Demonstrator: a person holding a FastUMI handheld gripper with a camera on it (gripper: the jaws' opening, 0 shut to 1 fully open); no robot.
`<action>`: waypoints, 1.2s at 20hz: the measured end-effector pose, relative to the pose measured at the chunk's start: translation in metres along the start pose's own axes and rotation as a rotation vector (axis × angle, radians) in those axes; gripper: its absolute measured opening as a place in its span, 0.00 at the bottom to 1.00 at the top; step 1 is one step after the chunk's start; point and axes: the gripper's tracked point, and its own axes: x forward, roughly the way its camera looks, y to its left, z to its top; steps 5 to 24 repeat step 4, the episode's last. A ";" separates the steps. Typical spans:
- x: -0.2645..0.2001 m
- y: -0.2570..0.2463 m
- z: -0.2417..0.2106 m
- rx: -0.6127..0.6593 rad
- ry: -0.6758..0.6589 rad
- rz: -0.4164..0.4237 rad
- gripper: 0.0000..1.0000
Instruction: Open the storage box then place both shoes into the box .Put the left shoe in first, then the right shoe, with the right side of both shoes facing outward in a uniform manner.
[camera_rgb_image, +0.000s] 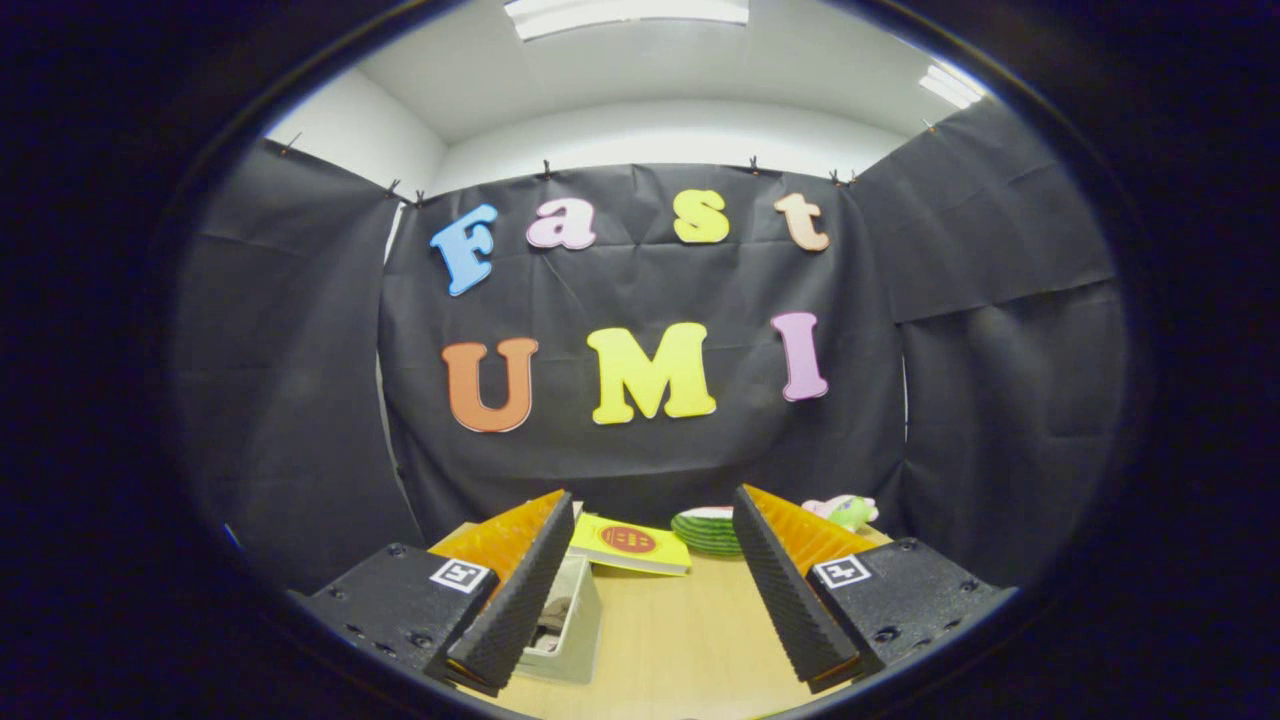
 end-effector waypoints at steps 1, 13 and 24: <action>0.000 -0.001 0.000 -0.008 -0.001 -0.001 1.00; 0.000 0.003 -0.003 -0.034 -0.010 0.008 1.00; 0.000 0.003 -0.003 -0.034 -0.010 0.008 1.00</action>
